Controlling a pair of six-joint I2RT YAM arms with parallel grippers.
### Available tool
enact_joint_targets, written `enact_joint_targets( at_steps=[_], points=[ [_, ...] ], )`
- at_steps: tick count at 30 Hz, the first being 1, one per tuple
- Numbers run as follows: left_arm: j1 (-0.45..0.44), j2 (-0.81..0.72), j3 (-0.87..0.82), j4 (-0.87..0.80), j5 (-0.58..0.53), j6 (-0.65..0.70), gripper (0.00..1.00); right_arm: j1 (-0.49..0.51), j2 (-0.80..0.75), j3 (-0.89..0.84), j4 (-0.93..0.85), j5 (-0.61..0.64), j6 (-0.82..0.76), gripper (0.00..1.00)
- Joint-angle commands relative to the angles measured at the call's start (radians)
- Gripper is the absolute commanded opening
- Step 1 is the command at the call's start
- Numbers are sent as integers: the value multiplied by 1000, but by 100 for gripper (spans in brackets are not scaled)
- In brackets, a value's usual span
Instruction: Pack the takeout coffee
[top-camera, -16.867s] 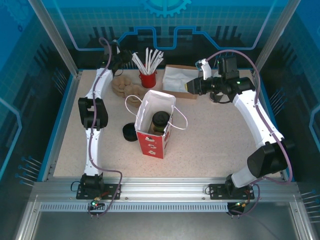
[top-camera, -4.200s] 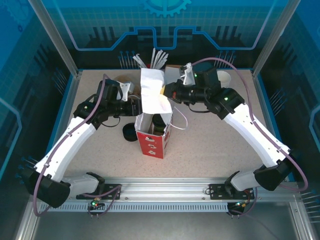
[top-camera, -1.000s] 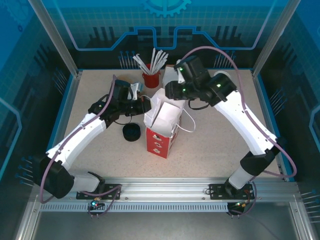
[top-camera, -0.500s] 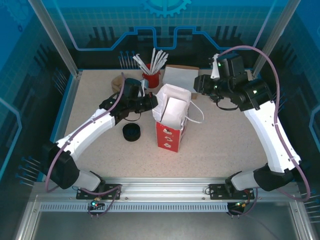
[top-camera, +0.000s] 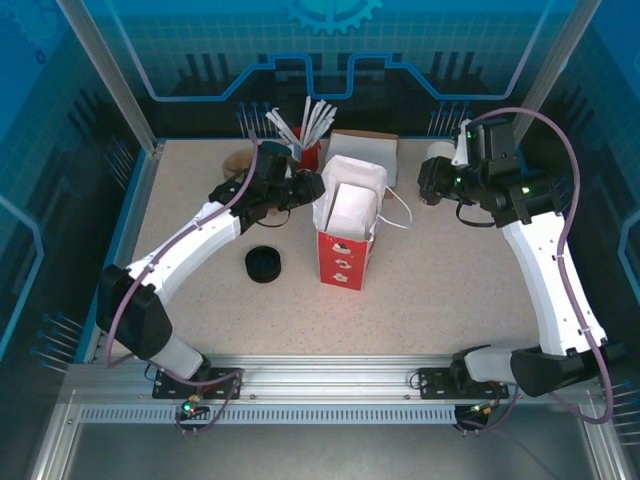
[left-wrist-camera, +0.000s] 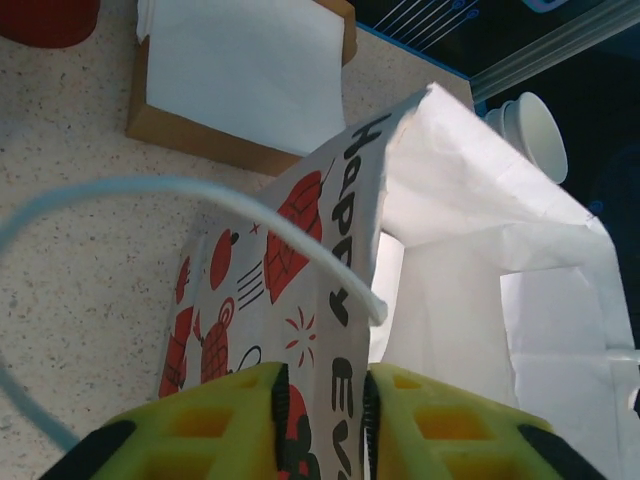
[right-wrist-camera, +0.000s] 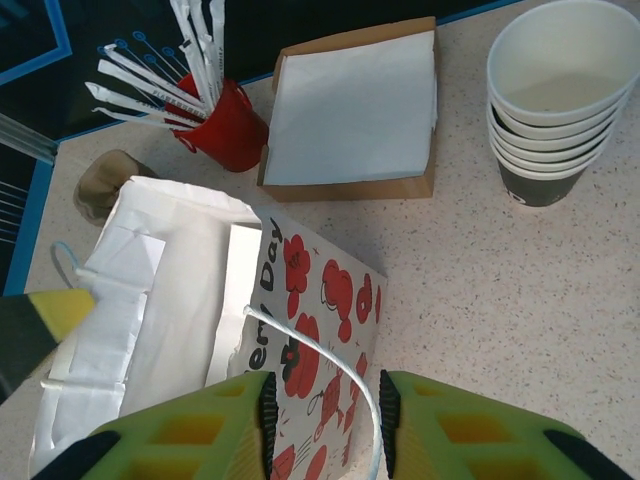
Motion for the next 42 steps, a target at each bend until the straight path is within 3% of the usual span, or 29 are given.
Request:
enact_joint_targets(
  at_steps=[1,5,12,15,19,25,28,34,40,42],
  points=[
    [-3,0,88,-56,23,29,36,-33,-27,-20,22,-39,-26,36],
    [-5,-30,134,-107,57,45,48,-69,-44,-47,22,-48,-36,37],
    [20,-108,164,-150,107,101,59,-147,-91,-149,81,-84,-74,39],
    [66,-175,121,-131,88,172,68,-178,-130,-260,149,-79,-120,48],
    [199,-312,-55,-6,43,220,75,-223,-196,-474,305,-12,-165,61],
    [332,-482,-377,211,-238,366,99,-231,-264,-794,612,146,-224,88],
    [401,-492,-547,359,-330,396,99,-223,-285,-990,866,191,-269,100],
    [483,-404,-820,669,-447,440,99,-184,-168,-1219,1365,301,-375,100],
    [493,-283,-949,942,-497,564,99,-171,35,-1204,1516,264,-441,100],
    [517,-261,-951,954,-440,526,99,-174,68,-1210,1573,262,-451,100]
  ],
)
